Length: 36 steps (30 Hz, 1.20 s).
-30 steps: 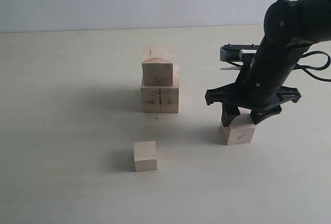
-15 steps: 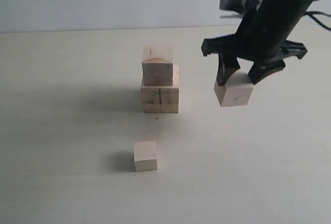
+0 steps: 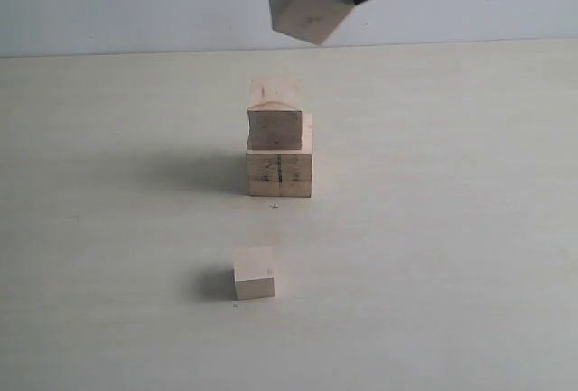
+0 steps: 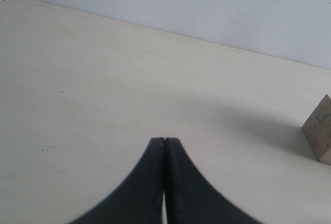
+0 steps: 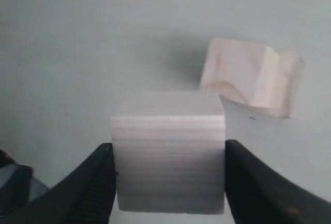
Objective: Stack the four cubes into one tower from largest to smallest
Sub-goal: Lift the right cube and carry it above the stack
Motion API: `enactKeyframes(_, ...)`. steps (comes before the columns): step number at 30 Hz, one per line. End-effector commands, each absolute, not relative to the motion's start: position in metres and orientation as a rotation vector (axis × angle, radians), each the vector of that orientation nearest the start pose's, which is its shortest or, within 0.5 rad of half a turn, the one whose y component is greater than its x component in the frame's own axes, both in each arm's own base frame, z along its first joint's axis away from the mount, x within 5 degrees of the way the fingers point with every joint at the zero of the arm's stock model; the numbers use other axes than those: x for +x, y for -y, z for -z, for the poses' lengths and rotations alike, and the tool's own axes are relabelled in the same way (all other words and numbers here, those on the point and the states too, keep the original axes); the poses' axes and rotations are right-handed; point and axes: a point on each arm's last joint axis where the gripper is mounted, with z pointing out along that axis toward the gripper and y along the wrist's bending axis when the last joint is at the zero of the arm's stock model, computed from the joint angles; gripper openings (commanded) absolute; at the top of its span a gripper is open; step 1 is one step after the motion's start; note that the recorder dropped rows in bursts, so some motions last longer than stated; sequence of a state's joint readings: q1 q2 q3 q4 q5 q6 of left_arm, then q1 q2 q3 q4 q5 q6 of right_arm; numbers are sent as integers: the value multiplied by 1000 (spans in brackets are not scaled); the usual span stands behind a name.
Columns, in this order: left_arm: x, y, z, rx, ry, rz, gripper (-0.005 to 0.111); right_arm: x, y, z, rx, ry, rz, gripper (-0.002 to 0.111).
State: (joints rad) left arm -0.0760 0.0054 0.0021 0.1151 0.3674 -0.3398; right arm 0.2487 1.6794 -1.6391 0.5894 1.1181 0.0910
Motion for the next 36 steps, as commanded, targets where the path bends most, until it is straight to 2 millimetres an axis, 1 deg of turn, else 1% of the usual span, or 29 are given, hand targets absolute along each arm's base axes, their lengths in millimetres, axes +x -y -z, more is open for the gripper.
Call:
enactKeyframes(1,53,1,-181,-172,-1834,186,0,352,-144,-372,-77,-2553,-1067,49)
enactKeyframes(3,53,1,-181,-172,-1834,186,0,358,-151,-369,-95,-2548,-1106,49)
enactKeyframes(7,53,1,-181,-172,-1834,186,0,369,-168,-363,-176,-2563,-1092,48)
enactKeyframes(10,53,1,-181,-172,-1834,186,0,371,-182,-362,-219,-2601,-1033,47)
enactKeyframes(13,53,1,-181,-172,-1834,186,0,374,-189,-361,-193,-2649,-826,46)
enactKeyframes(15,53,1,-181,-172,-1834,186,0,374,-191,-361,-168,-2692,-623,46)
enactKeyframes(16,53,1,-181,-172,-1834,186,0,375,-191,-363,-158,-2678,-539,46)
enactKeyframes(18,53,1,-181,-172,-1834,186,0,377,-196,-366,-159,-2649,-433,46)
enactKeyframes(19,53,1,-181,-172,-1834,186,0,376,-199,-366,-156,-2645,-412,46)
enactKeyframes(22,53,1,-181,-172,-1834,186,0,373,-205,-366,-111,-2649,-409,46)
enactKeyframes(24,53,1,-181,-172,-1834,186,0,373,-209,-362,-100,-2660,-407,46)
enactKeyframes(26,53,1,-181,-172,-1834,186,0,377,-212,-353,-85,-2680,-393,46)
enactKeyframes(30,53,1,-181,-172,-1834,186,0,387,-220,-329,7,-2748,-407,46)
enactKeyframes(32,53,1,-181,-172,-1834,186,0,387,-222,-324,57,-2769,-444,45)
enactKeyframes(34,53,1,-181,-172,-1834,186,0,385,-228,-323,62,-2789,-506,42)
enactKeyframes(36,53,1,-181,-172,-1834,186,0,385,-228,-323,78,-2790,-512,40)
